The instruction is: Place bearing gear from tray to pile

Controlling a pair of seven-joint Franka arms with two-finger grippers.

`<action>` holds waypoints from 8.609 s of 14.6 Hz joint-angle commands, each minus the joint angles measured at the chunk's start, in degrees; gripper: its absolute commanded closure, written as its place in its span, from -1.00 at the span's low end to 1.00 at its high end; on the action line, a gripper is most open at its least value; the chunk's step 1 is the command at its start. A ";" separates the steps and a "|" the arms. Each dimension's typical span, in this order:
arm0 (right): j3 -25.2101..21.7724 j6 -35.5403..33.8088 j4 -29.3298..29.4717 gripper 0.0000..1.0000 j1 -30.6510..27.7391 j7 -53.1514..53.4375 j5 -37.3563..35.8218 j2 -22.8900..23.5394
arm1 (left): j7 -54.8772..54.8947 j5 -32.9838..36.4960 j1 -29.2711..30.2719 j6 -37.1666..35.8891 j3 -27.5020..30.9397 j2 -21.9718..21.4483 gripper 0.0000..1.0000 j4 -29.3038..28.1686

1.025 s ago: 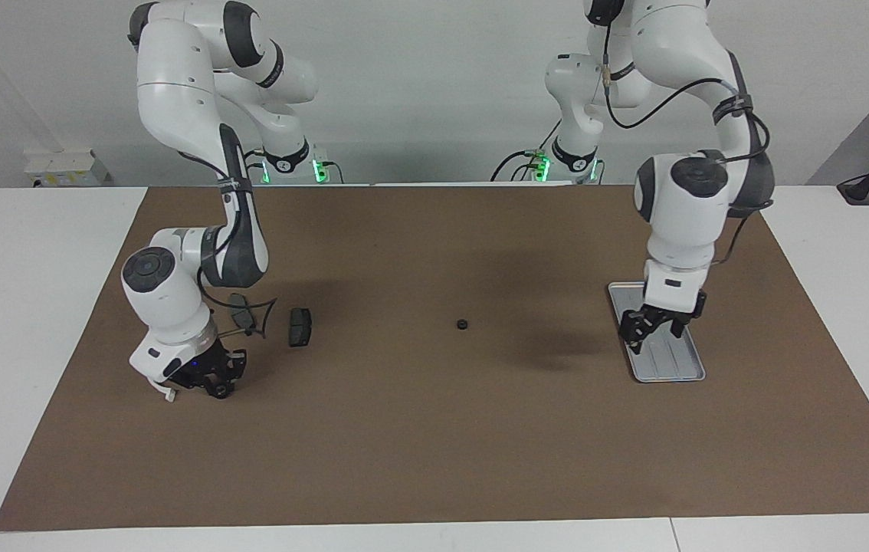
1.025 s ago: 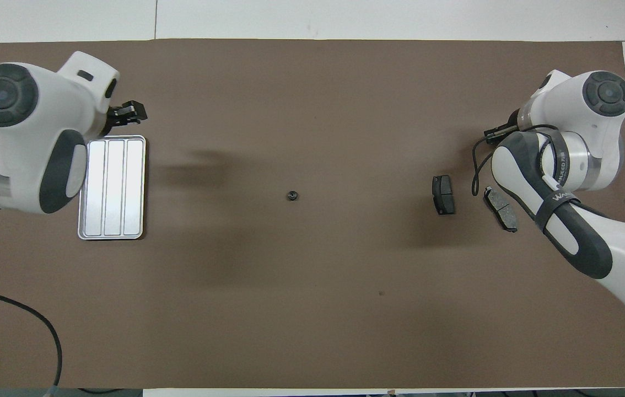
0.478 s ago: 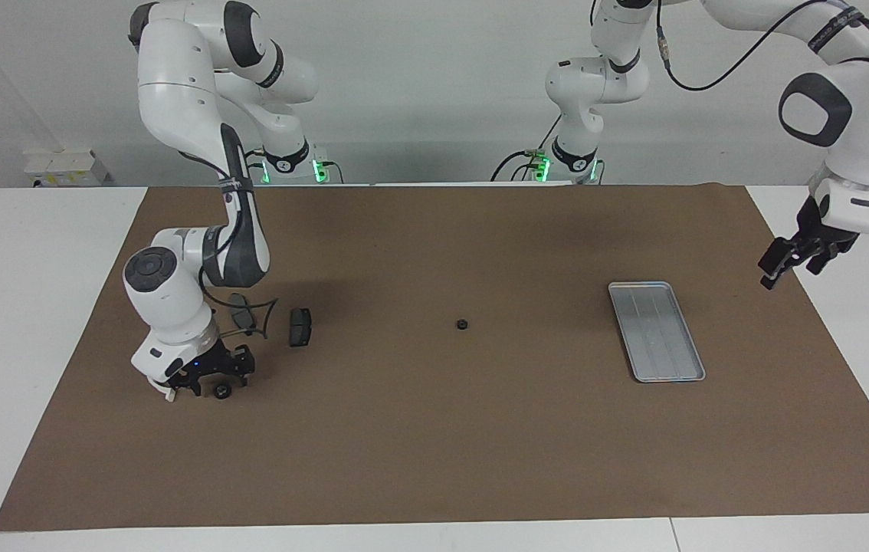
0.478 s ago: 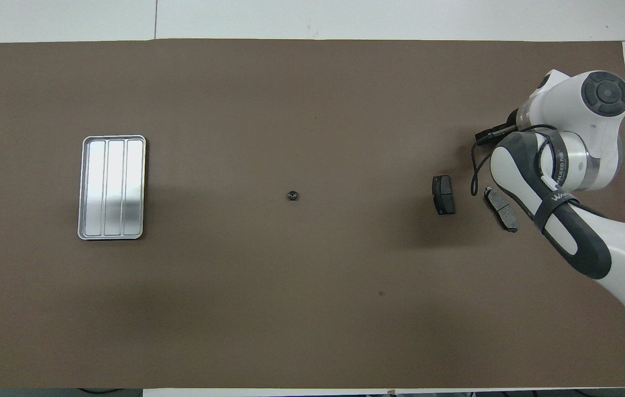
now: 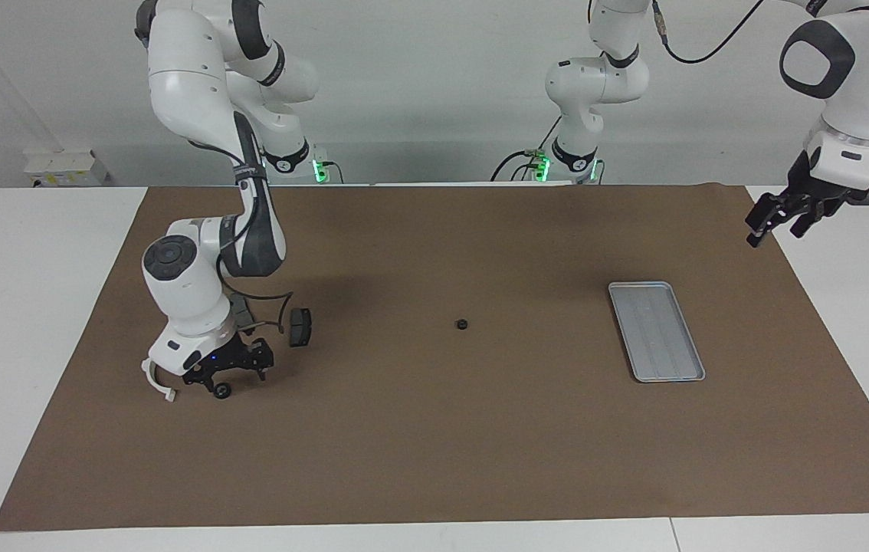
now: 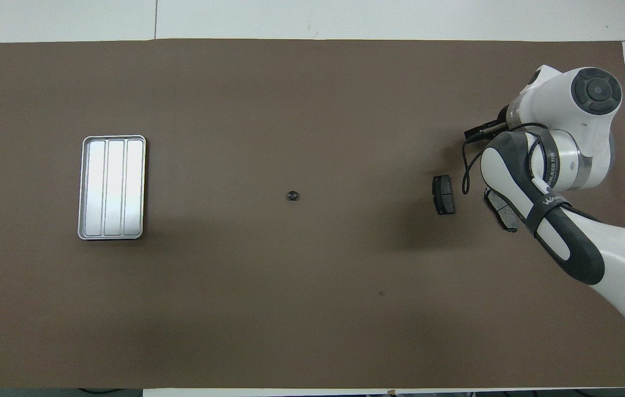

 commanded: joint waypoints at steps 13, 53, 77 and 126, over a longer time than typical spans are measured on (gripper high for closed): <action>0.25 -14.46 4.30 -1.00 24.43 48.52 1.20 -6.17 | 1.97 -0.32 -0.91 -17.46 0.21 4.53 -0.85 12.59; 2.62 -9.36 15.11 -0.91 33.50 67.87 -4.95 12.02 | 0.13 -1.64 -1.26 -15.44 0.03 2.86 -1.00 8.64; 2.62 -7.33 15.11 1.00 32.62 68.14 -7.23 12.03 | 0.04 -1.73 -1.26 -15.70 0.12 1.98 -1.00 8.20; 2.89 5.93 -2.03 1.00 0.19 3.63 -1.26 2.97 | 0.21 -1.73 -0.30 -16.48 -1.72 -4.00 -1.00 4.51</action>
